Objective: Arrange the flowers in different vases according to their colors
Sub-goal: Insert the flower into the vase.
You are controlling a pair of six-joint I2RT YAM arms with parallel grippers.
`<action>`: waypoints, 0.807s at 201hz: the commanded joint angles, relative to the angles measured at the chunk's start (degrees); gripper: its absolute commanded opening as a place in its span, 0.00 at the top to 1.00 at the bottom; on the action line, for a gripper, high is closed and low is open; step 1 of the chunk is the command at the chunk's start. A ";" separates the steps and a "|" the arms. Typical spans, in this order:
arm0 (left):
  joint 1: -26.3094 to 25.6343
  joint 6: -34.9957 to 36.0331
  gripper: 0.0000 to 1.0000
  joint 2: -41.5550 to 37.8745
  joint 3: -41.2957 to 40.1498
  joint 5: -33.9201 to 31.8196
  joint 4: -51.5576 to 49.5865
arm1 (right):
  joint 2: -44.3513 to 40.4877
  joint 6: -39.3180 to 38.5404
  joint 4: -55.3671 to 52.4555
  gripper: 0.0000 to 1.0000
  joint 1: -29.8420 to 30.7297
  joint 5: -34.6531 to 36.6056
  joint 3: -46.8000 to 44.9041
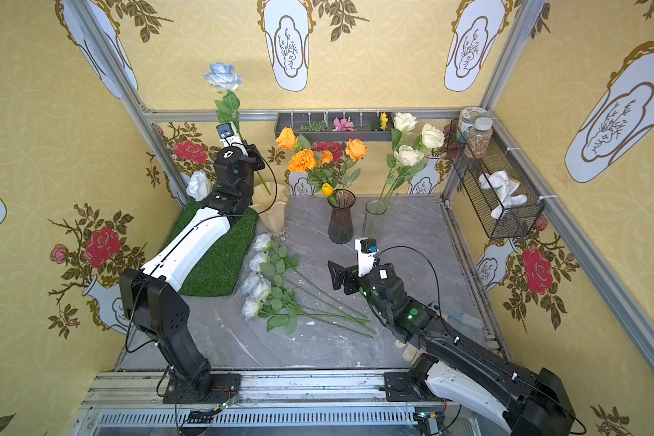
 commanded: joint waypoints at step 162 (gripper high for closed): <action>0.75 -39.84 0.00 -16.66 -8.15 12.85 -18.40 | 5.54 2.13 -35.63 0.03 -0.52 -0.46 23.53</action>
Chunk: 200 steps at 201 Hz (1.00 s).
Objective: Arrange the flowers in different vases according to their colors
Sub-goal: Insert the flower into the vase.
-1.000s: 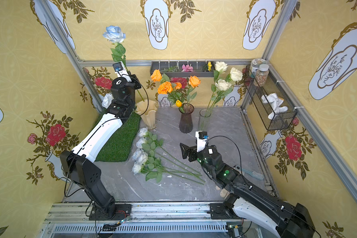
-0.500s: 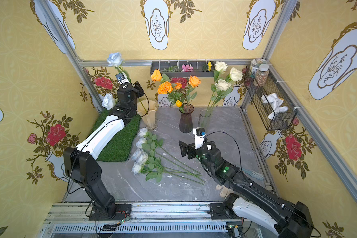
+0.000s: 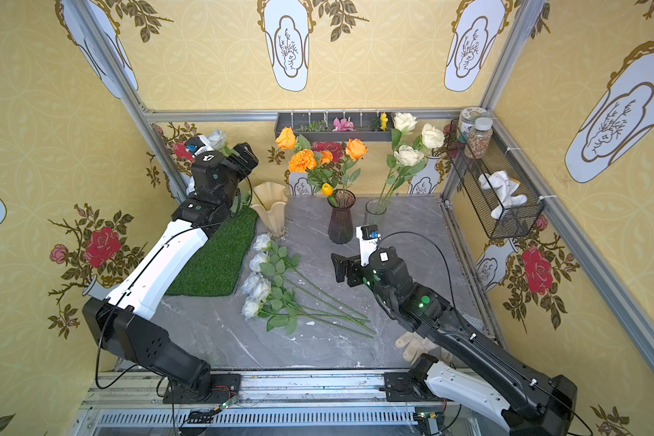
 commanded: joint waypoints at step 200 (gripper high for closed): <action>-21.77 -24.34 0.05 -53.42 -62.05 1.73 -3.42 | 49.67 -1.27 -19.61 0.56 0.83 -15.80 21.33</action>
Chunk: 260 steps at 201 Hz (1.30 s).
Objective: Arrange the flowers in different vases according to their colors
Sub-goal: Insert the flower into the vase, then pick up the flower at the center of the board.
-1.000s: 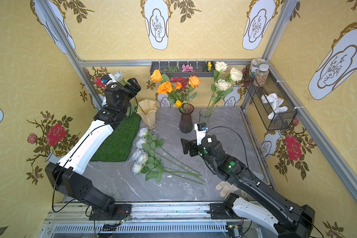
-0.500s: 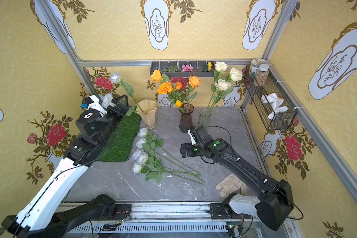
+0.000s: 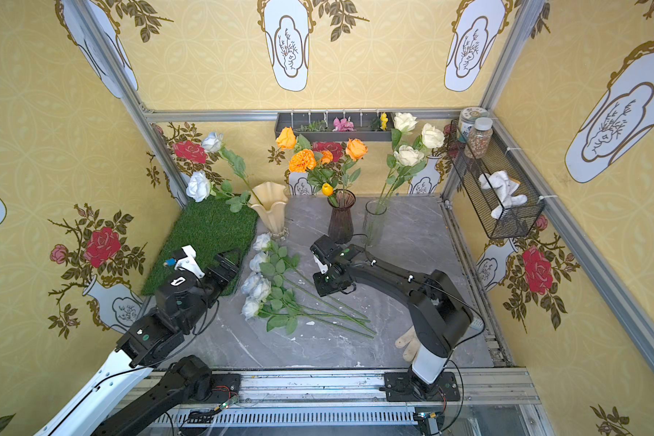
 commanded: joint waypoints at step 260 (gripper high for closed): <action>-11.28 -5.46 0.00 2.19 -20.07 -5.64 28.33 | 20.98 -20.27 -5.44 1.00 4.21 17.72 17.54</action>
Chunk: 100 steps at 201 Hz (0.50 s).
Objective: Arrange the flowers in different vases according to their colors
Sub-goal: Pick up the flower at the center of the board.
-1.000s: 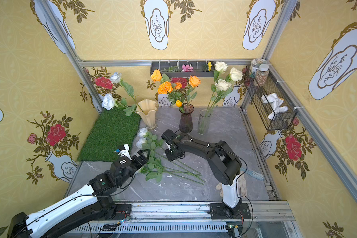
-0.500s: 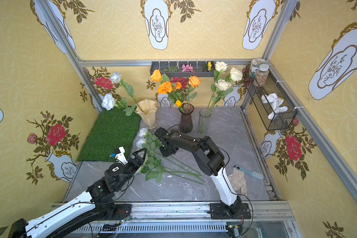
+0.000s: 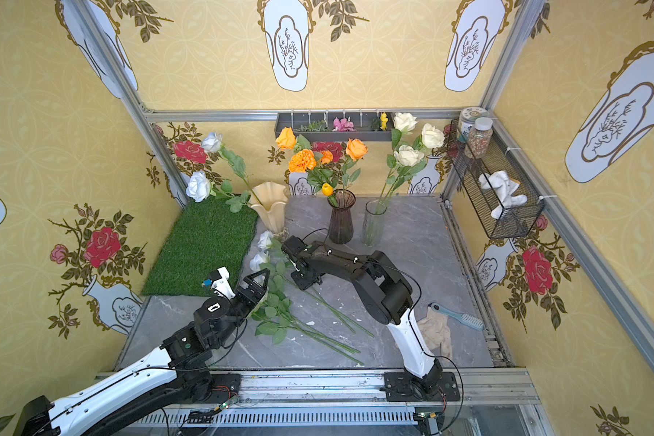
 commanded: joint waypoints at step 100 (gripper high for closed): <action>0.02 2.00 0.02 3.59 2.17 3.11 2.10 | -27.37 -14.75 18.14 1.00 0.71 8.67 -18.20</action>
